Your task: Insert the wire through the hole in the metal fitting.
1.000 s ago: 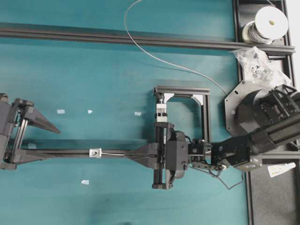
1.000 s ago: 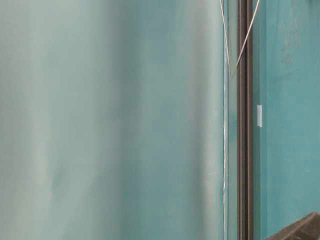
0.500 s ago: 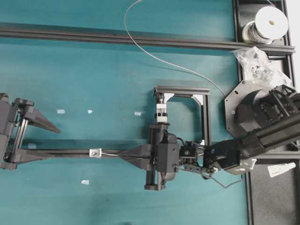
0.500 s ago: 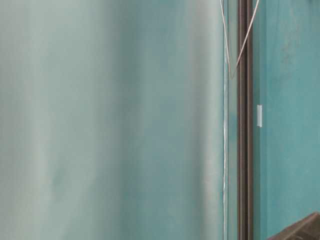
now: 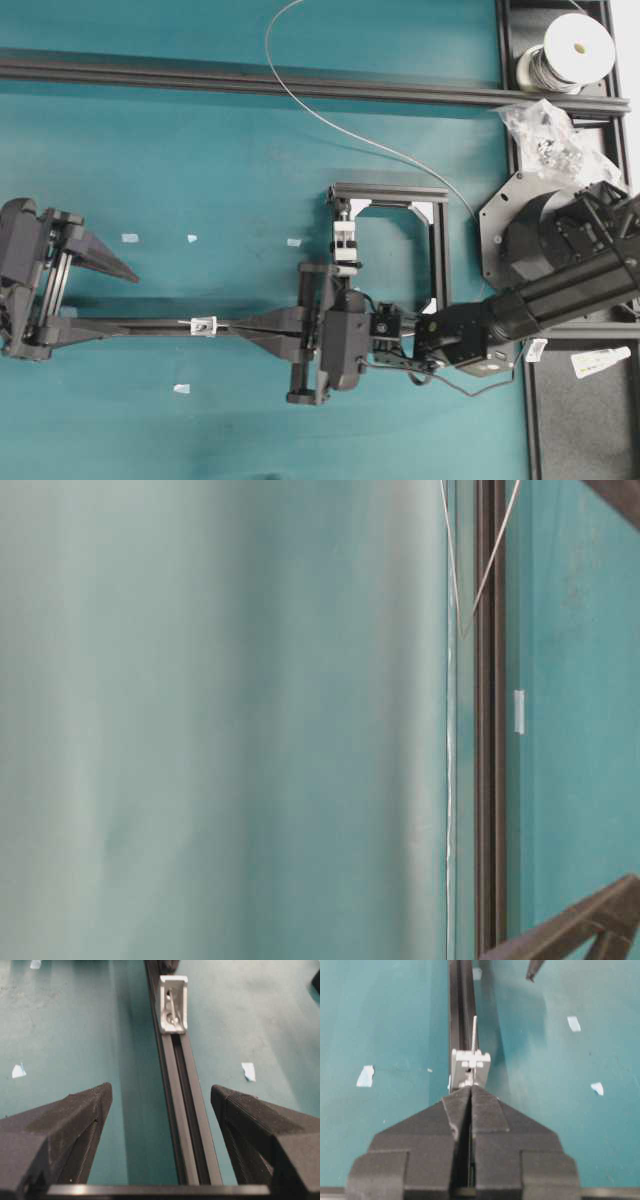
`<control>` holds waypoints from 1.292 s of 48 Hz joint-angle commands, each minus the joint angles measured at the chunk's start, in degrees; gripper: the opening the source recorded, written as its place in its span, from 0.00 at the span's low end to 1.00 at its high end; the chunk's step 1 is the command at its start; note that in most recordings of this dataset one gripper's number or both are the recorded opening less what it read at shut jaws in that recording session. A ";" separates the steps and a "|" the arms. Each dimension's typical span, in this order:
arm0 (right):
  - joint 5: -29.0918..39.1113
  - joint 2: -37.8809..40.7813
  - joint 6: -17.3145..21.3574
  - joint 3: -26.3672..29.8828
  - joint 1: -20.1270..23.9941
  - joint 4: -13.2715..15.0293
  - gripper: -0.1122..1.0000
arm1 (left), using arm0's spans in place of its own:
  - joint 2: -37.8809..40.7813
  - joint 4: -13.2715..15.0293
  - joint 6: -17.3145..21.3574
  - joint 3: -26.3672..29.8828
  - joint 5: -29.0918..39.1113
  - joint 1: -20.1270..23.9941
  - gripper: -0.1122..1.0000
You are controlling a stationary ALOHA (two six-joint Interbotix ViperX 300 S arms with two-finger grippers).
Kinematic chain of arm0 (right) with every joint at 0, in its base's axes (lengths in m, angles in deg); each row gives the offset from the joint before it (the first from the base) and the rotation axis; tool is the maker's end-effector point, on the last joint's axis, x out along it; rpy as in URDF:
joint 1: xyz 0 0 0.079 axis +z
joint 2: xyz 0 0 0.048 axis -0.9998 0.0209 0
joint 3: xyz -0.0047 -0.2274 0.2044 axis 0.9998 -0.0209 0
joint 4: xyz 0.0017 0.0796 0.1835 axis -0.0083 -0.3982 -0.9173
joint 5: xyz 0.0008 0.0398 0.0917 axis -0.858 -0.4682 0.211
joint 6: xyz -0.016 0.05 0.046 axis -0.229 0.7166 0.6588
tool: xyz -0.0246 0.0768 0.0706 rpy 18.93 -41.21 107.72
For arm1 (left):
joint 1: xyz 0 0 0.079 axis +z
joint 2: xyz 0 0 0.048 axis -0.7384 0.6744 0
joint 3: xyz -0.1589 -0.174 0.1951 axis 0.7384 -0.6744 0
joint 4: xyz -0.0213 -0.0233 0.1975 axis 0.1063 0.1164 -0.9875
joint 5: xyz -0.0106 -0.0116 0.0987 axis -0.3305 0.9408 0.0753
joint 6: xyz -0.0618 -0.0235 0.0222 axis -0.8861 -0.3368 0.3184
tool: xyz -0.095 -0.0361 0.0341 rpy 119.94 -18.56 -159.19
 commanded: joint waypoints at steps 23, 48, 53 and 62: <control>2.72 0.18 0.09 3.08 -2.29 2.37 0.09 | 5.27 -0.09 -0.70 7.82 4.39 1.58 0.88; 2.72 0.18 0.18 2.81 -2.29 2.37 0.09 | 5.10 0.09 -5.71 10.99 9.93 3.08 0.87; 2.72 0.18 0.26 2.64 -2.29 2.37 0.09 | 4.92 0.00 -5.71 11.43 10.28 2.81 0.87; 2.81 0.18 0.35 2.81 -2.29 2.37 0.09 | 4.57 0.09 -5.80 12.22 12.22 1.23 0.84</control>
